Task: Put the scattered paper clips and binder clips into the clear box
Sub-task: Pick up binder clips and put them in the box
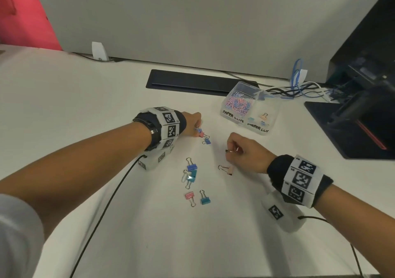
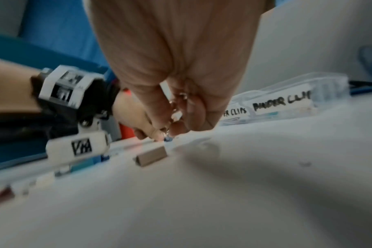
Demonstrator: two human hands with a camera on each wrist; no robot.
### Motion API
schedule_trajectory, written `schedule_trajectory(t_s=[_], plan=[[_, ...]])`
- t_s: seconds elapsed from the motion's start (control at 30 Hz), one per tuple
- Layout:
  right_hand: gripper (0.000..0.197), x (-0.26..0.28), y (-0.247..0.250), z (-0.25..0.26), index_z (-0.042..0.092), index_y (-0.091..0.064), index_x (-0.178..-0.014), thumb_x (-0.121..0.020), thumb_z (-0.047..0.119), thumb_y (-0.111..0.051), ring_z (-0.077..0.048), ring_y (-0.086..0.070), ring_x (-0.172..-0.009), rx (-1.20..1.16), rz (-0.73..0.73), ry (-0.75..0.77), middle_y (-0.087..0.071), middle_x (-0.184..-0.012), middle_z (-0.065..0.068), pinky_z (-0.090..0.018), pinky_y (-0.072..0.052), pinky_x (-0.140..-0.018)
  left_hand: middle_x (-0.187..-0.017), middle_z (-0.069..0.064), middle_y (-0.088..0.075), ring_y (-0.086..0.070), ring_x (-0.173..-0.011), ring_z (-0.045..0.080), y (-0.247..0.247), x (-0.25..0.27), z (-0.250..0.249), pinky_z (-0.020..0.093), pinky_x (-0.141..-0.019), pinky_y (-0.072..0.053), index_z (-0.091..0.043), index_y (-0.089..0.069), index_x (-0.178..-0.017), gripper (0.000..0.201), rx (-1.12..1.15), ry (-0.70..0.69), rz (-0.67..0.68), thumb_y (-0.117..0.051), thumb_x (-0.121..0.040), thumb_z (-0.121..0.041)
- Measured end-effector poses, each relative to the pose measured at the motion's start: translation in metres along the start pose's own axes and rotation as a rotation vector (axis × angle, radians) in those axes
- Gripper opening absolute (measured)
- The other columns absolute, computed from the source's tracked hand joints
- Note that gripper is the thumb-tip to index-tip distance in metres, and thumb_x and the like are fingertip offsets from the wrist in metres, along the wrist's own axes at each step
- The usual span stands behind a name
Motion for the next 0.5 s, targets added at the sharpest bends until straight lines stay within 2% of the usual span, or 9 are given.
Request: schedule_trajectory(t_s=[0.03,0.07,0.13,0.2,0.27,0.3,0.37,0.43,0.5], plan=[[0.034,0.002,0.005,-0.001,0.021,-0.037,-0.063,-0.086,-0.001,-0.050,-0.009,-0.037,-0.056,-0.158,-0.034,-0.036,-0.046,-0.068,0.001,-0.016,-0.031,-0.051,-0.081,0.004,-0.046,-0.039,-0.066,0.012,-0.001,0.000,-0.001,0.025,-0.064,-0.036,-0.014,-0.034,-0.104,0.031,-0.018,0.008,0.006,-0.048,-0.093,-0.040],[0.035,0.003,0.009,-0.003,0.017,-0.036,-0.060,-0.083,-0.007,-0.046,-0.011,-0.035,-0.051,-0.367,-0.061,-0.077,-0.046,-0.064,-0.004,-0.016,-0.028,-0.045,-0.093,0.010,-0.051,-0.044,-0.072,0.015,-0.002,0.000,-0.002,0.030,-0.073,-0.041,-0.013,-0.038,-0.110,0.032,-0.036,0.008,0.010,-0.045,-0.094,-0.040],[0.034,0.005,0.015,-0.007,0.013,-0.030,-0.055,-0.077,-0.013,-0.033,-0.012,-0.029,-0.043,-0.779,-0.052,-0.145,-0.049,-0.055,-0.009,-0.017,-0.023,-0.039,-0.123,0.019,-0.052,-0.053,-0.103,0.027,-0.003,0.000,-0.003,0.035,-0.094,-0.041,-0.004,-0.038,-0.128,0.047,-0.063,0.020,-0.003,-0.042,-0.096,-0.038],[0.028,0.009,0.018,-0.009,0.016,-0.024,-0.055,-0.065,-0.010,-0.029,-0.012,-0.031,-0.040,-1.047,0.015,-0.214,-0.049,-0.047,-0.006,-0.016,-0.024,-0.035,-0.135,0.018,-0.046,-0.047,-0.123,0.030,-0.002,0.003,-0.004,0.033,-0.100,-0.038,0.000,-0.034,-0.134,0.050,-0.035,0.039,-0.038,-0.040,-0.098,-0.034],[0.030,0.011,0.020,-0.009,0.018,-0.021,-0.056,-0.047,-0.004,-0.039,-0.012,-0.034,-0.039,-1.242,0.089,-0.239,-0.047,-0.045,-0.004,-0.013,-0.025,-0.032,-0.136,0.018,-0.046,-0.045,-0.124,0.030,-0.001,0.006,-0.005,0.032,-0.099,-0.038,0.000,-0.035,-0.134,0.047,0.030,0.055,-0.046,-0.037,-0.099,-0.031],[0.034,0.011,0.019,-0.009,0.018,-0.022,-0.055,-0.039,-0.002,-0.044,-0.013,-0.035,-0.039,-1.313,0.121,-0.252,-0.046,-0.046,-0.004,-0.013,-0.027,-0.031,-0.132,0.018,-0.049,-0.049,-0.118,0.030,0.001,0.008,-0.005,0.031,-0.093,-0.041,0.000,-0.039,-0.132,0.045,0.080,0.065,-0.040,-0.035,-0.099,-0.030],[0.034,0.011,0.020,-0.008,0.017,-0.026,-0.055,-0.037,0.002,-0.051,-0.014,-0.036,-0.041,-1.342,0.172,-0.278,-0.045,-0.050,-0.004,-0.015,-0.030,-0.033,-0.106,0.018,-0.057,-0.053,-0.084,0.026,0.005,0.008,-0.001,0.025,-0.066,-0.041,-0.002,-0.052,-0.110,0.033,0.239,0.062,-0.034,-0.035,-0.097,-0.027],[0.022,0.011,0.018,-0.005,0.017,-0.032,-0.058,-0.059,0.008,-0.052,-0.013,-0.033,-0.045,-1.164,0.198,-0.299,-0.041,-0.055,-0.003,-0.019,-0.028,-0.038,-0.072,0.010,-0.047,-0.036,-0.054,0.018,0.009,0.008,0.006,0.017,-0.046,-0.028,-0.006,-0.049,-0.073,0.018,0.537,0.093,-0.028,-0.044,-0.088,-0.014],[0.020,0.012,0.014,-0.004,0.016,-0.041,-0.066,-0.081,0.013,-0.053,-0.010,-0.031,-0.050,-0.733,0.153,-0.284,-0.038,-0.062,-0.001,-0.020,-0.025,-0.045,-0.060,0.008,-0.037,-0.028,-0.047,0.017,0.014,0.010,0.012,0.010,-0.038,-0.023,-0.006,-0.038,-0.057,0.024,0.753,0.109,-0.034,-0.041,-0.080,0.001]])
Point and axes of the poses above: each hand's wrist, its own x-axis away from the middle knuckle, its own y-axis out of the back of the hand, z = x × y, the point moved 3 cm from there along -x, towards the middle knuckle
